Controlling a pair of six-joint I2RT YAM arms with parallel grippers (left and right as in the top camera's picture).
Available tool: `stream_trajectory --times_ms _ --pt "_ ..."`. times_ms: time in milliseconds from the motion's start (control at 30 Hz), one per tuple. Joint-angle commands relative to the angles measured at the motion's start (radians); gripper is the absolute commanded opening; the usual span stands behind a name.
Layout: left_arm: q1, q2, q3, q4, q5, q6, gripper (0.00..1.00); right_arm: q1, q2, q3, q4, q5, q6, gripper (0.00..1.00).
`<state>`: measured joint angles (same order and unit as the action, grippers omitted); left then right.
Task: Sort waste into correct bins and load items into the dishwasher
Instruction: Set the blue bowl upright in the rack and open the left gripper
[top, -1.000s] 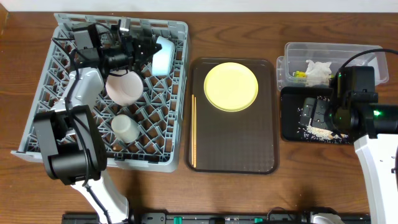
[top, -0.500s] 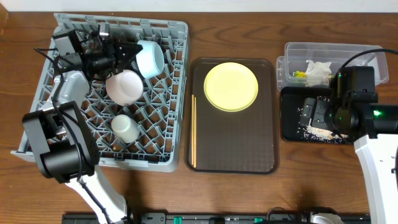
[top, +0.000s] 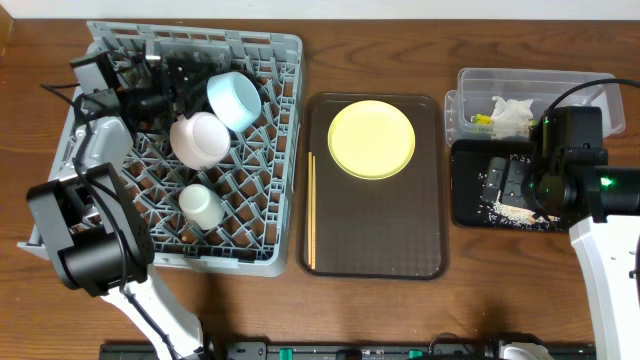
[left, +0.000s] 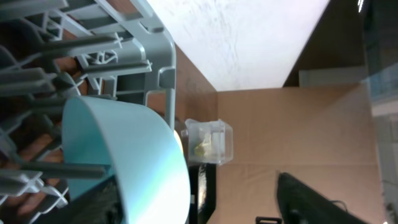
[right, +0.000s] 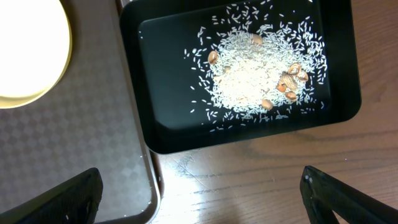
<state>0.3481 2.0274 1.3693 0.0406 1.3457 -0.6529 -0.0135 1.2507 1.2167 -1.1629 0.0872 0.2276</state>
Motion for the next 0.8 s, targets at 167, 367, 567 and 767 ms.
stream_trajectory --times_ms 167,367,567,767 --pt "0.017 -0.192 0.002 -0.074 -0.204 0.089 0.87 -0.010 -0.009 0.013 -0.002 0.013 0.003 0.99" --pt "0.008 -0.294 0.002 -0.215 -0.240 0.165 0.93 -0.010 -0.009 0.013 0.000 0.013 -0.001 0.99" --pt "-0.074 -0.409 0.002 -0.502 -0.392 0.396 0.94 -0.010 -0.009 0.013 0.000 0.013 0.000 0.99" --pt "-0.294 -0.520 0.002 -0.811 -0.829 0.503 0.95 -0.010 -0.009 0.013 -0.001 0.013 0.000 0.99"
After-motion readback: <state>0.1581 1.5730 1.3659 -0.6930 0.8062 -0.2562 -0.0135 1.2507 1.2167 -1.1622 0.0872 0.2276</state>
